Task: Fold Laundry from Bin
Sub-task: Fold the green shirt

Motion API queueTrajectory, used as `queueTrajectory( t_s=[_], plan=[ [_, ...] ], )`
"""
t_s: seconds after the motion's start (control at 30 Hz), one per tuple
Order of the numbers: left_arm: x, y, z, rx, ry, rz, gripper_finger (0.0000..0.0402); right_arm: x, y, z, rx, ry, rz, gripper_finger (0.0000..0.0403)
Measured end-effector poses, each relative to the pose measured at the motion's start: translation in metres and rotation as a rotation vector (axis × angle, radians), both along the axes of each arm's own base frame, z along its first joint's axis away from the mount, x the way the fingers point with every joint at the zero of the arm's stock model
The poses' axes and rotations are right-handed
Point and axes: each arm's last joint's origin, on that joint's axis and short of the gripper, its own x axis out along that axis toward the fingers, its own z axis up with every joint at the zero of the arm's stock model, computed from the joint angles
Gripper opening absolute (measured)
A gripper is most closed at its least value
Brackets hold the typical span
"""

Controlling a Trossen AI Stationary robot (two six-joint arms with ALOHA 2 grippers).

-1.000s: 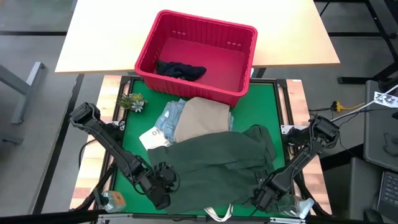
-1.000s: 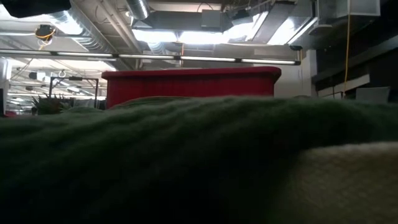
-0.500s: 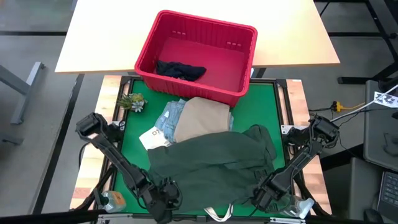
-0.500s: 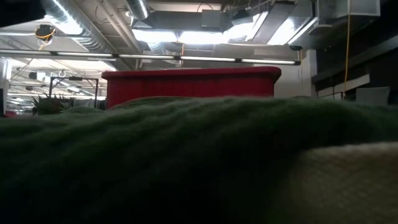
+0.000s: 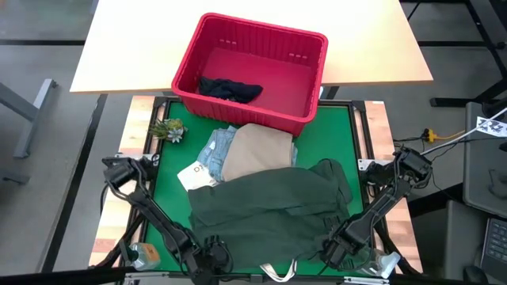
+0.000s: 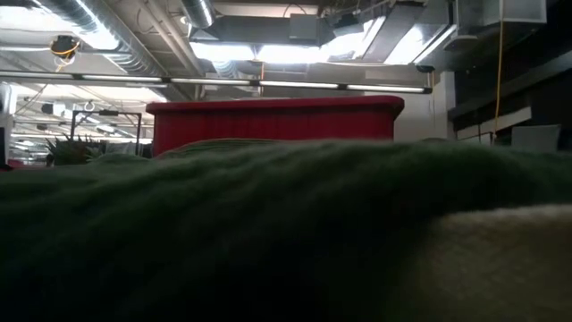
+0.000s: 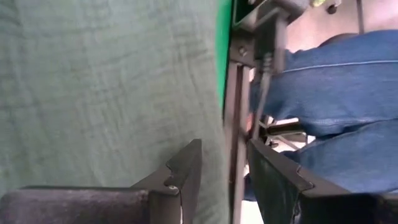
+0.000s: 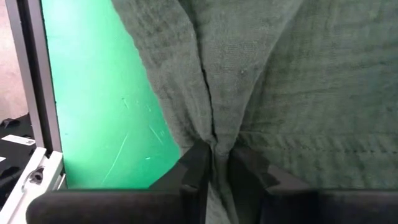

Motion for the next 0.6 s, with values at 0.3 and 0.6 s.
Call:
queueTrajectory(
  t_s=[0.3,0.6],
  plan=[
    [0.002,-0.002,-0.019,0.034,0.02,0.006,0.0125,0.0,0.0,0.0,-0.002,0.0,0.0,0.0024],
    [0.0,0.007,-0.023,0.094,0.091,0.077,0.0074,0.0,0.0,0.0,-0.002,0.0,-0.001,0.002]
  ],
)
